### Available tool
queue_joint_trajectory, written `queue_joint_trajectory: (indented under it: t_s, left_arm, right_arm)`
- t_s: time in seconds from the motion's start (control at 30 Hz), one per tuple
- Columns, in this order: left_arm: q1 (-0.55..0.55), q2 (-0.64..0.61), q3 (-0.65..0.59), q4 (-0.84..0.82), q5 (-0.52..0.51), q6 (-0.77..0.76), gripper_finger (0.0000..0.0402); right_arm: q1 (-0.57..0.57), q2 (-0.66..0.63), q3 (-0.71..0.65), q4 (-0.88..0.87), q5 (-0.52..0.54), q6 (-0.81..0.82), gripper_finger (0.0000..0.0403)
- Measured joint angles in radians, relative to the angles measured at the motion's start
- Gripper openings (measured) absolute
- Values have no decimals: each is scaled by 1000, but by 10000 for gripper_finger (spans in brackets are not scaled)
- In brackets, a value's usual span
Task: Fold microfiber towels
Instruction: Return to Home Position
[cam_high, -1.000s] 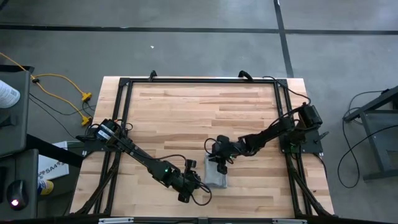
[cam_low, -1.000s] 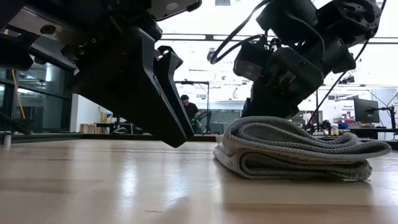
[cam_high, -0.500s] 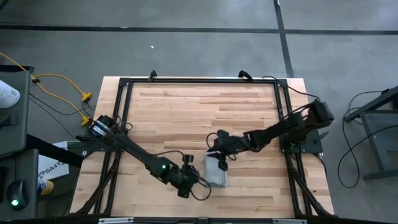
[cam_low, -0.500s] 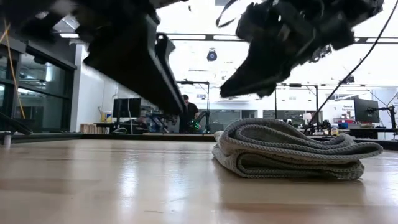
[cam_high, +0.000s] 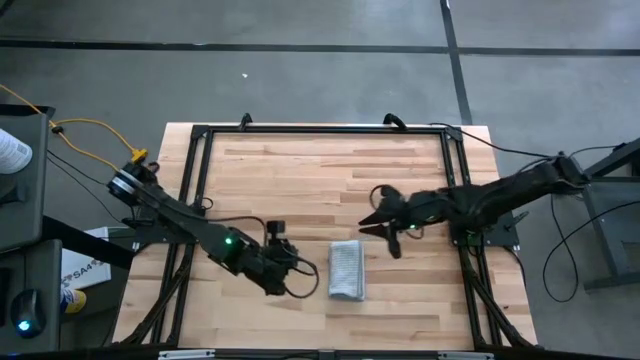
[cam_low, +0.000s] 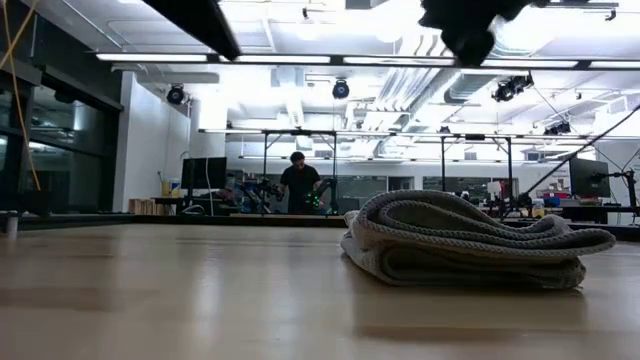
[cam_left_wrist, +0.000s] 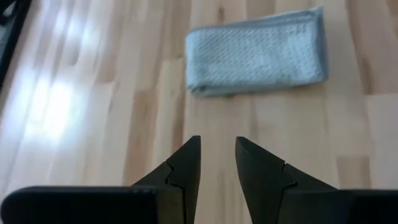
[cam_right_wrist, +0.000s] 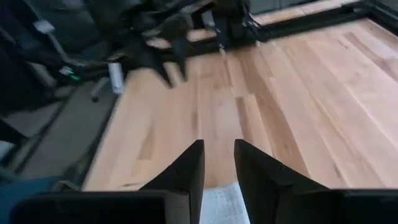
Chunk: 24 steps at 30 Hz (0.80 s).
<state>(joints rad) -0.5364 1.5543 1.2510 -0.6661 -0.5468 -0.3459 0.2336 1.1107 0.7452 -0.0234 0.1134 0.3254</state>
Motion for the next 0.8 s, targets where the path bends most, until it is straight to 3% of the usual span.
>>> queue_joint_trajectory:
  t_s: [0.17,0.3,0.57,0.8]
  left_arm:
    - [-1,-115,0,-169,-26,-104,100]
    - [-22,-205,-30,-191,-96,-128,100]
    - [-63,-299,-79,-190,-120,-127,100]
    - [-116,-415,-208,-175,-189,-232,100]
  right_arm:
    - [16,-136,0,-108,-55,-10,82]
    - [15,-217,0,-184,-96,67,82]
    - [15,-240,0,-180,-159,91,82]
    - [15,-289,0,-156,-175,89,82]
